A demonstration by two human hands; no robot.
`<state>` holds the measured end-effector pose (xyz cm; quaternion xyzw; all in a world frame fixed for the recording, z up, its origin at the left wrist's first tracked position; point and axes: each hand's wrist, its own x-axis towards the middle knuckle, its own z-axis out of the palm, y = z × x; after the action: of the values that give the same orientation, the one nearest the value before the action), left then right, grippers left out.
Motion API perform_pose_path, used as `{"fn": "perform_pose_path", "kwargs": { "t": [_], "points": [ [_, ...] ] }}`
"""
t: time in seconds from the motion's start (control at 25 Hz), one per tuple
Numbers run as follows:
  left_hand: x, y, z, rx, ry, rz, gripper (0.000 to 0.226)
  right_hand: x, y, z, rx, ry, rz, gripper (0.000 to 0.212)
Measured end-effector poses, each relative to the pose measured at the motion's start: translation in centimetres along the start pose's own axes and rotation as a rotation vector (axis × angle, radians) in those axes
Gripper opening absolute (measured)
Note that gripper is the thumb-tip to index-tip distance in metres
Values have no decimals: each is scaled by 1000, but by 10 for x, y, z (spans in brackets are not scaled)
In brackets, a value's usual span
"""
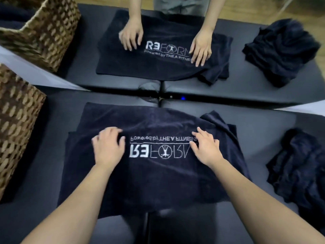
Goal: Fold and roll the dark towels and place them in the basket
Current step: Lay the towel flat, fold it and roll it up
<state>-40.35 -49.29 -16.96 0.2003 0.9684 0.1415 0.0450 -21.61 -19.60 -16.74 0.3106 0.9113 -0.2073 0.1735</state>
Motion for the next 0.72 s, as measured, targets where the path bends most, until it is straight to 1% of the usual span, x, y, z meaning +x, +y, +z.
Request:
{"fn": "perform_pose_path", "kwargs": {
  "t": [0.08,0.16,0.2,0.24,0.28,0.32,0.36,0.4,0.44,0.48,0.56,0.6,0.64,0.68,0.72],
  "points": [
    [20,55,15,0,-143,243,32,14,23,-16,0,50,45,50],
    [35,106,31,-7,-202,380,36,32,46,-34,62,200,135,48],
    [42,128,39,-16,-217,399,38,43,60,-43,133,273,222,49],
    [50,148,47,-24,-244,388,42,54,72,-53,225,311,326,52],
    [58,165,54,-19,-275,361,46,63,83,-59,295,295,425,58],
    [66,178,59,3,-304,327,52,72,93,-63,310,238,483,60],
    [74,188,64,39,-335,284,58,79,101,-64,298,173,496,57],
    [81,194,68,70,-359,241,63,87,106,-63,299,134,483,47],
    [85,197,70,83,-357,216,67,95,112,-60,334,145,459,33],
    [86,199,73,83,-312,220,67,102,119,-59,431,200,447,26],
    [81,195,76,83,-166,304,56,105,127,-59,766,384,499,34],
    [76,189,77,96,-111,347,50,103,132,-60,856,472,555,36],
    [71,181,78,114,-93,362,49,101,134,-62,900,510,596,36],
    [66,173,79,133,-107,356,52,100,134,-62,890,497,612,33],
    [61,165,81,148,-137,339,56,100,133,-60,844,435,586,31]
  ]
}}
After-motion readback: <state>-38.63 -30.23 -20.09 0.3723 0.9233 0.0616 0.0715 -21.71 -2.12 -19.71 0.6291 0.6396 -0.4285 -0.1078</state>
